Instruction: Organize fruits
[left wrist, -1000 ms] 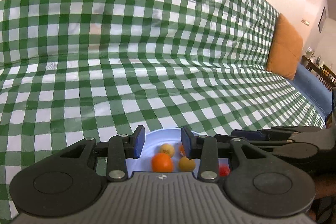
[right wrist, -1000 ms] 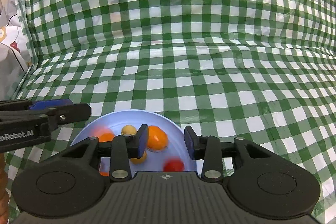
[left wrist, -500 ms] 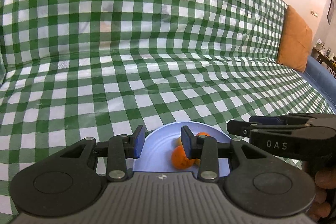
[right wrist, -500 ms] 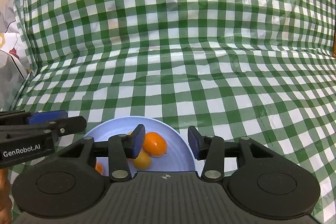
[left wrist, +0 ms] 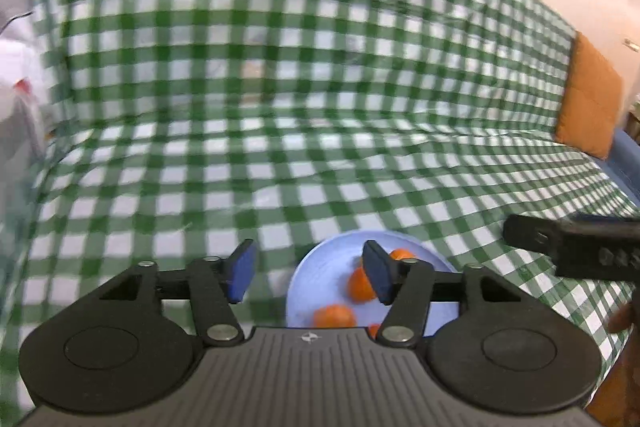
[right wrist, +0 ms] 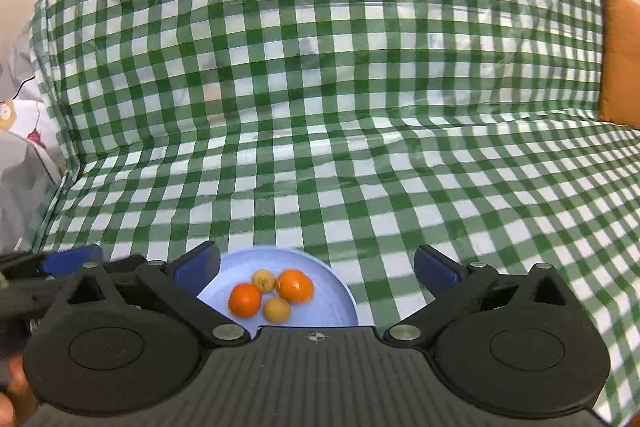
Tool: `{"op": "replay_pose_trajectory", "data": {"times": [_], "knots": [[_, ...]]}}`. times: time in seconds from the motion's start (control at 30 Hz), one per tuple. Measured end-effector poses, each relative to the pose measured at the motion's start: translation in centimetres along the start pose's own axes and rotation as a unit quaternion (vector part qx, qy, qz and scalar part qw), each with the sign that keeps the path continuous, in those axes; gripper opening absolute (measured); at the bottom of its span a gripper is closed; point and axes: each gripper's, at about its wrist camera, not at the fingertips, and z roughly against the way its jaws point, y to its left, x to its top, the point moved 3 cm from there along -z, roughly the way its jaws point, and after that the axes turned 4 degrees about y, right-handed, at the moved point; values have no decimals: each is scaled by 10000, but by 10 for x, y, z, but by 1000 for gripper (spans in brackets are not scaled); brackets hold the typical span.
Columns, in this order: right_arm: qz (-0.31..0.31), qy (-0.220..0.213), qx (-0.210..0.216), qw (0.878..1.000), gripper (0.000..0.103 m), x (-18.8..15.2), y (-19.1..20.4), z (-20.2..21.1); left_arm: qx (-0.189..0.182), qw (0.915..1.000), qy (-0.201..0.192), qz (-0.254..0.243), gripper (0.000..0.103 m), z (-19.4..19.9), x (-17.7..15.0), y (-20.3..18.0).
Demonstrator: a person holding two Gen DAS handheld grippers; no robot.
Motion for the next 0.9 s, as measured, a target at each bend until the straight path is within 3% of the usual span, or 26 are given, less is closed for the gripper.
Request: {"op": "replay_pose_trajectory", "data": {"times": [0.1, 0.23, 0.27, 0.33, 0.37, 0.43, 0.47, 0.67, 0.8, 0.9], "knots": [[-157, 36, -153, 9998, 102, -18, -8, 11, 268, 9994, 137, 195, 89, 16, -13, 5], [-443, 496, -97, 9977, 102, -50, -15, -5, 295, 9995, 2, 81, 91, 18, -41, 4], [-336, 607, -68, 9976, 102, -55, -13, -10, 298, 9996, 21, -14, 91, 11, -51, 3], [64, 701, -79, 9975, 102, -60, -7, -15, 424, 9971, 554, -319, 91, -10, -62, -5], [242, 699, -128, 9972, 102, -61, -6, -16, 360, 9969, 611, -353, 91, -15, -60, -7], [476, 687, -227, 9962, 102, -61, -6, -18, 274, 9978, 415, -445, 94, -16, -56, -6], [514, 698, -240, 9959, 102, -60, -5, -21, 365, 9973, 380, -517, 103, -20, -53, -5], [280, 897, -127, 9955, 102, -53, -12, -36, 211, 9954, 931, 45, 102, -38, -49, 13], [604, 864, -184, 9943, 102, -54, 0, -36, 275, 9960, 848, -89, 102, -31, -47, 13], [676, 934, -158, 9932, 102, -57, 5, -39, 235, 9945, 1014, -69, 102, -35, -50, 9]]}}
